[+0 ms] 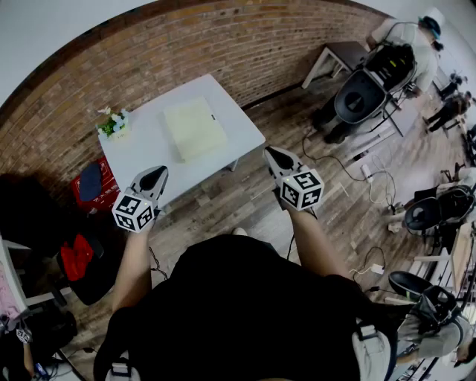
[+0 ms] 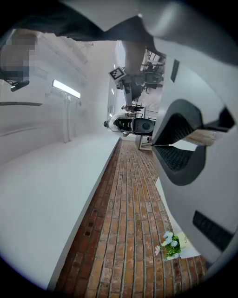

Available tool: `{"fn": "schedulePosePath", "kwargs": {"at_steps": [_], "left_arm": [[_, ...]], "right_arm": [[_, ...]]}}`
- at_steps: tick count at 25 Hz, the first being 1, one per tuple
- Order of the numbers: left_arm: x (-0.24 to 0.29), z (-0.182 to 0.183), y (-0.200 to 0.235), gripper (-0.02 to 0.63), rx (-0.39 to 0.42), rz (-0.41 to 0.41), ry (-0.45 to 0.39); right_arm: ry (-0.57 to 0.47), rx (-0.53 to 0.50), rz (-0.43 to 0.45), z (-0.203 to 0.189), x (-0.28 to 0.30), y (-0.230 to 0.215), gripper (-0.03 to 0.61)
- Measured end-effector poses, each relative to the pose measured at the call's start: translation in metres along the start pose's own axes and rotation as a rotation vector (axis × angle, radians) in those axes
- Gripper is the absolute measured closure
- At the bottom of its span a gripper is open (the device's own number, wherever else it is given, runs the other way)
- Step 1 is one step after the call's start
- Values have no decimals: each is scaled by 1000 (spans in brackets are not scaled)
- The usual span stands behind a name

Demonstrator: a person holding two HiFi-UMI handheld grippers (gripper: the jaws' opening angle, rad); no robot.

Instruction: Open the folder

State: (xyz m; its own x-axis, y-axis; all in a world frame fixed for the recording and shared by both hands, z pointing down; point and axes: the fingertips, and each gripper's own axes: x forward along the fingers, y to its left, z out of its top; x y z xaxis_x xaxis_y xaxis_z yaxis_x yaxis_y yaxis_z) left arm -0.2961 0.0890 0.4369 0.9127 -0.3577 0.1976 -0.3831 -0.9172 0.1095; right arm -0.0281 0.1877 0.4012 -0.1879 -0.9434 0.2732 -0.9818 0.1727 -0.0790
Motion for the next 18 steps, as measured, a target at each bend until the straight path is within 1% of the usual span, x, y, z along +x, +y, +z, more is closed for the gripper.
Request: {"fn": "schedulePosePath", "kwargs": {"at_steps": [8,12,18], "left_arm": [[-5,4,6,595,28,16,1],[1,7,13,595,37,34,11],[22,14,23,595,32,71,22]], "right_arm": [[-7,16,14,-1,12,2,555],[-29,46,15,2,26,-11,555],[-35,57,48,6,49,-38,555]]}}
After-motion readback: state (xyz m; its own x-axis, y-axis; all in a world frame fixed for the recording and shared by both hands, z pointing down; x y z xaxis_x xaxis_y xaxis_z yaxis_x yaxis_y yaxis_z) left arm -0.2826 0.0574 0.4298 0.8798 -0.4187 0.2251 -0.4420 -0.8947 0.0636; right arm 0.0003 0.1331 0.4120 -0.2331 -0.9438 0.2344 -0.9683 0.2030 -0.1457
